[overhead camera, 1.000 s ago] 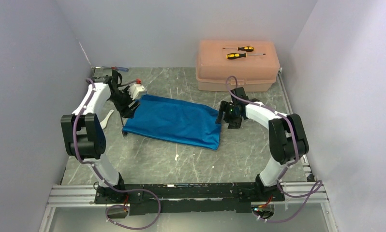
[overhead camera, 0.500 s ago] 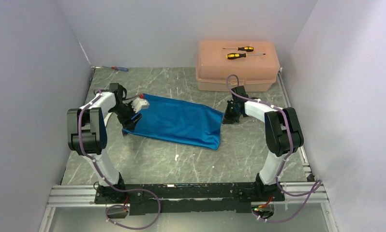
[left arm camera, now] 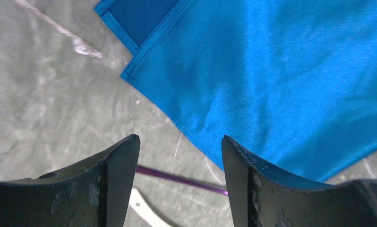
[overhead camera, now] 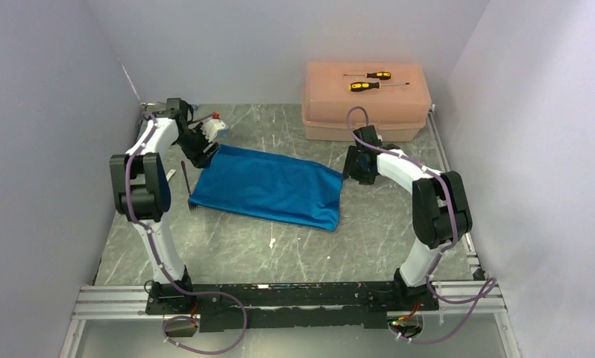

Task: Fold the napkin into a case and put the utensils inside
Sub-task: Smooth out the rectangle-folded napkin at the center of the board.

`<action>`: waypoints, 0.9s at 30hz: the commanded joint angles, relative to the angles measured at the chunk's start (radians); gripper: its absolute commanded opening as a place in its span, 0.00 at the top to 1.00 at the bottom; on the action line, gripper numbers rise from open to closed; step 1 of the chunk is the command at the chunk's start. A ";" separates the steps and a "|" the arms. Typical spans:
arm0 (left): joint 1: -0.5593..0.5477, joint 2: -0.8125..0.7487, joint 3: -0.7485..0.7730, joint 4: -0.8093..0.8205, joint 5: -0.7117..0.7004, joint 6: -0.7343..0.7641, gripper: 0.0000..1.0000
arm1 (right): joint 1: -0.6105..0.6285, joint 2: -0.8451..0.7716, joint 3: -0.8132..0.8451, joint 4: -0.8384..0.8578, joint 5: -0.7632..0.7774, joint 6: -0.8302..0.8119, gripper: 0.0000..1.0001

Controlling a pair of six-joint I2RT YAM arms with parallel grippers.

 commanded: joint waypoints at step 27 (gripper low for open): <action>-0.082 0.199 0.082 0.238 -0.146 -0.111 0.31 | 0.111 0.043 0.047 0.059 0.080 0.029 0.94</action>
